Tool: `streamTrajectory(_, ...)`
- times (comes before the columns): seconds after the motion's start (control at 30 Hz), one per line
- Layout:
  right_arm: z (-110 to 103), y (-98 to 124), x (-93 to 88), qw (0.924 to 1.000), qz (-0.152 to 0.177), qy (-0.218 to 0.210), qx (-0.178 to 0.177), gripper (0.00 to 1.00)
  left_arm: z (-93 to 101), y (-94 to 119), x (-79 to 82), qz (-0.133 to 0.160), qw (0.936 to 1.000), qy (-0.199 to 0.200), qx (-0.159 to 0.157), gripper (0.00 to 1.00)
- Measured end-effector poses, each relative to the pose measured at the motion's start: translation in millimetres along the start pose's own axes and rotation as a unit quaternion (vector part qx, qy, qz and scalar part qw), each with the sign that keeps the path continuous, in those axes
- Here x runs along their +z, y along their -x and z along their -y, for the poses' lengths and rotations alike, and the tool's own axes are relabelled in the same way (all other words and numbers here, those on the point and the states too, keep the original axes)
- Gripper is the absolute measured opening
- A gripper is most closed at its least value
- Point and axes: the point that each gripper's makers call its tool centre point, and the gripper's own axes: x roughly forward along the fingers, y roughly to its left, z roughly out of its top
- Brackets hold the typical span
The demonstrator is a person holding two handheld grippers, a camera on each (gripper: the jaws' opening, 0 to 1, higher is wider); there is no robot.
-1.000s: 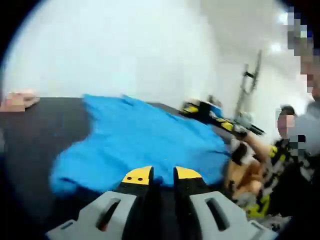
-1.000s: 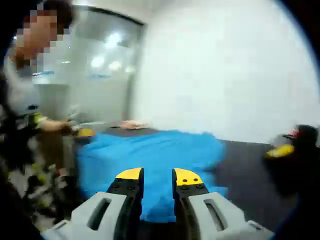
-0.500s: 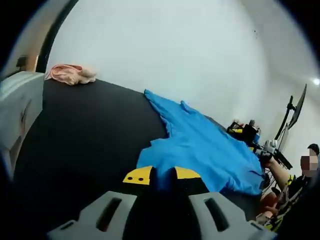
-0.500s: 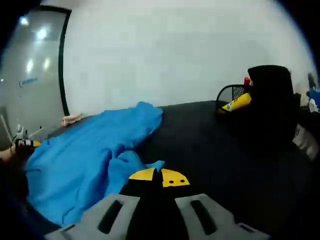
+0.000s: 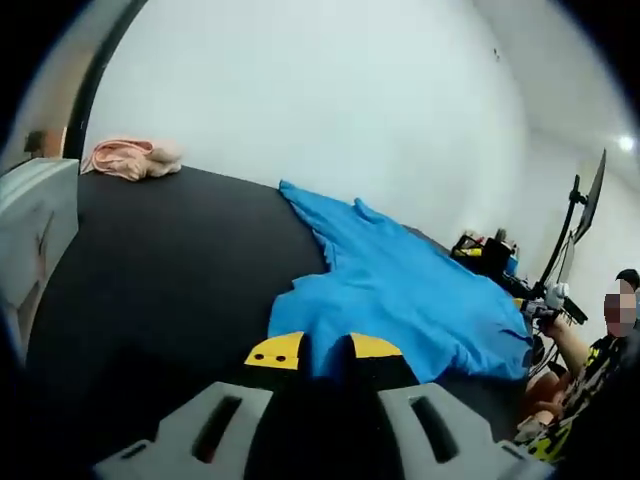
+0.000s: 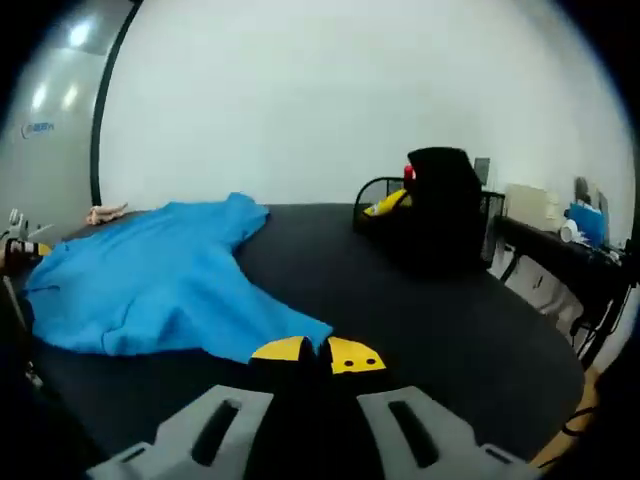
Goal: Spread out the cloth and fold it
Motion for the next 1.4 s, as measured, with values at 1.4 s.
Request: streamTrajectory(1.4,-120.7,-25.6,-10.8,0.9256,-0.047,0.170,0.335,0.05,-10.5,3.3,1.3,0.002,0.9994,0.035,-0.005,0.15)
